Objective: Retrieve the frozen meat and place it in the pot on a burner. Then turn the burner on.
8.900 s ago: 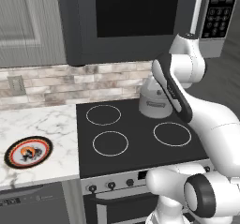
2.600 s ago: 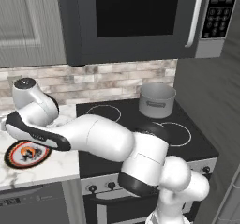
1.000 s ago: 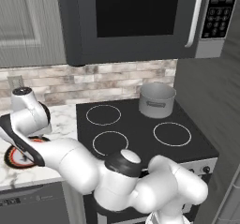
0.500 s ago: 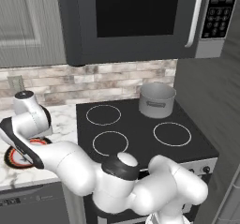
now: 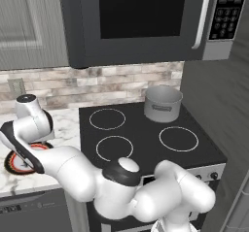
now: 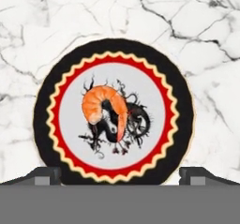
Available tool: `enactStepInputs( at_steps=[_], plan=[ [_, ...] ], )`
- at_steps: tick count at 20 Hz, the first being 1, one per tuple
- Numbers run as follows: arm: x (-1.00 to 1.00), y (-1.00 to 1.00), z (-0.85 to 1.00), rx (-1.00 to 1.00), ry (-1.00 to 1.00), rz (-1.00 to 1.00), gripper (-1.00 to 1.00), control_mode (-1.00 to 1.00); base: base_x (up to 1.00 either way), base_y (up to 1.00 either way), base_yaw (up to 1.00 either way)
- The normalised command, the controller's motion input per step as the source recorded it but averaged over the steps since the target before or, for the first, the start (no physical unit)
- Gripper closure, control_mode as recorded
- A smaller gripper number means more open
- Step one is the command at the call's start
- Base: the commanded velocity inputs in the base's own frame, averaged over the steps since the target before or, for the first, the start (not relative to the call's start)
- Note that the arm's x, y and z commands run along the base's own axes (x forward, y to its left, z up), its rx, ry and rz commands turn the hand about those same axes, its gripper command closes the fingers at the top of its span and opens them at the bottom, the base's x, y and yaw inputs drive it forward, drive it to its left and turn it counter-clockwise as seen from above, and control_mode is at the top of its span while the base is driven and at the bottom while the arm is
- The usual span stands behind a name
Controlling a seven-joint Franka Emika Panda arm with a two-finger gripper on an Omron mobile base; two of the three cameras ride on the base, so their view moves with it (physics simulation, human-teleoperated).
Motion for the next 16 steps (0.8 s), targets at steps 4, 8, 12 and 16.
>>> enactStepInputs(
  at_steps=[4,8,12,16],
  plan=[
    [0.06,0.17,-0.08,0.00,0.00,0.00,-1.00,-1.00,0.00,0.00,0.00],
    [0.13,0.23,-0.09,0.00,0.00,0.00,-1.00,-1.00,0.00,0.00,0.00],
    [0.21,0.17,-0.13,0.00,0.00,0.00,-1.00,-1.00,0.00,0.00,0.00],
    [0.12,0.08,-0.17,0.00,0.00,0.00,-1.00,-1.00,0.00,0.00,0.00]
  ],
)
